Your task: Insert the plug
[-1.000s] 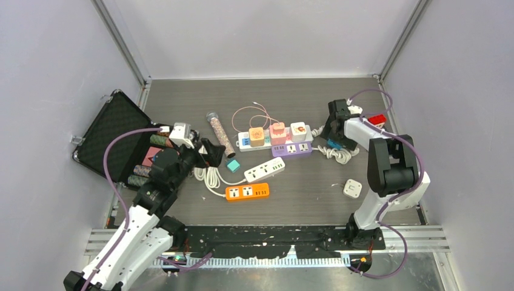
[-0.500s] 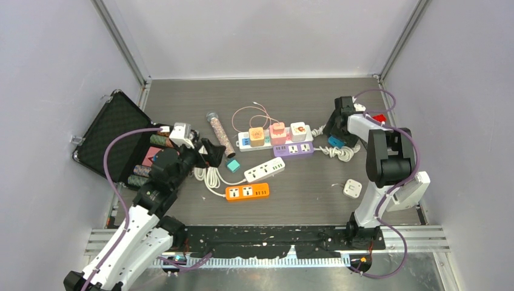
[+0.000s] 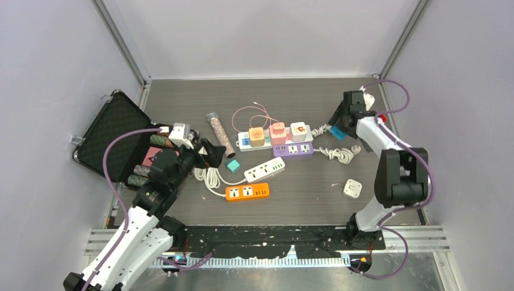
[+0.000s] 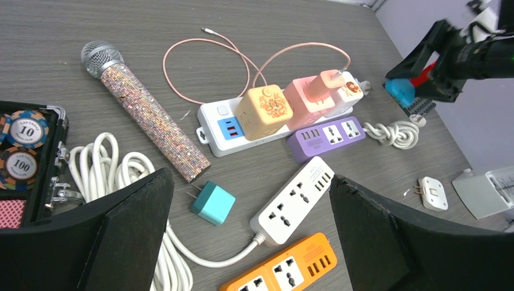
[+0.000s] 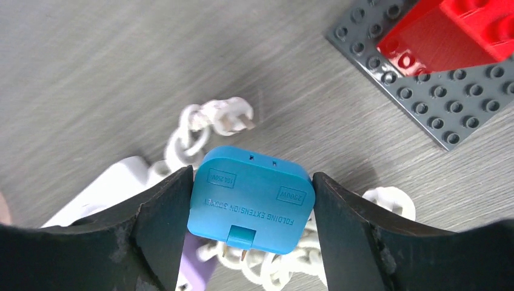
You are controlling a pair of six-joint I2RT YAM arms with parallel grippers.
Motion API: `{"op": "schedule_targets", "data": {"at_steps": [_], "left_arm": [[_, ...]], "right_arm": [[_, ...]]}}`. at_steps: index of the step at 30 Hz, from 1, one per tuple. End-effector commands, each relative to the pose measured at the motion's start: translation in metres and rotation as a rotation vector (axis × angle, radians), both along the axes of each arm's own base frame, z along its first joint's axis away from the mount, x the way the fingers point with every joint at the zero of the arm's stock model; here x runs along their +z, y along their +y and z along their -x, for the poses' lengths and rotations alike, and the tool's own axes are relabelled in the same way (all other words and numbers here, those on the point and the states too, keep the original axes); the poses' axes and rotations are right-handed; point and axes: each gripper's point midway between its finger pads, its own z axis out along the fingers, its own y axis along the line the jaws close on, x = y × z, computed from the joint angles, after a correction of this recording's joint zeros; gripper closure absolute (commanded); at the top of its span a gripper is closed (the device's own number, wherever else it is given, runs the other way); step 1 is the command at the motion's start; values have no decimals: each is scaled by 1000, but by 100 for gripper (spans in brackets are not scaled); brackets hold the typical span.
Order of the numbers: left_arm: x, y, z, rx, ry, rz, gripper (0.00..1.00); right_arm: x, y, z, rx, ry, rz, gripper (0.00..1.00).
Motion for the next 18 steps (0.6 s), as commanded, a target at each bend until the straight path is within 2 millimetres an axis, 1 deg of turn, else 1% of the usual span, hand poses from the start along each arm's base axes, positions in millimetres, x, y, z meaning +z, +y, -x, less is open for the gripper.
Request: {"op": "schedule_targets", "data": {"at_steps": [1, 2, 5, 6, 7, 8, 9, 10, 11, 12, 13, 14, 15, 16, 17, 18], "left_arm": [[16, -6, 3, -30, -36, 46, 0], [17, -7, 4, -36, -39, 50, 0], [22, -11, 5, -59, -47, 71, 0], [23, -14, 6, -76, -48, 78, 0], [27, -19, 7, -102, -49, 86, 0], [29, -24, 8, -130, -44, 95, 0], [31, -32, 11, -176, -37, 105, 0], [34, -39, 13, -214, -31, 116, 1], [35, -45, 14, -242, -24, 132, 2], [38, -50, 15, -270, -22, 152, 3], [43, -55, 16, -299, -42, 176, 3], [51, -61, 17, -330, -70, 209, 4], [55, -65, 19, -355, -90, 230, 4], [60, -69, 20, -374, -118, 250, 4], [62, -72, 21, -388, -137, 265, 4], [66, -76, 24, -410, -159, 277, 4]], "right_arm": [[63, 13, -8, 20, -195, -82, 44], [71, 19, -4, 28, -216, -118, 44], [88, 34, 8, 31, -261, -220, 44], [96, 41, 16, 51, -288, -255, 44], [101, 49, 20, 64, -302, -294, 44], [109, 53, 27, 76, -334, -307, 44], [114, 65, 32, 117, -341, -339, 44], [124, 70, 40, 138, -370, -348, 44], [137, 80, 46, 179, -409, -354, 44], [137, 93, 52, 219, -413, -357, 44], [149, 99, 57, 245, -452, -356, 44], [149, 113, 64, 286, -455, -367, 44], [162, 121, 68, 308, -500, -383, 44], [162, 138, 76, 351, -502, -405, 44], [171, 146, 80, 360, -540, -438, 44], [176, 166, 89, 397, -548, -484, 44]]}}
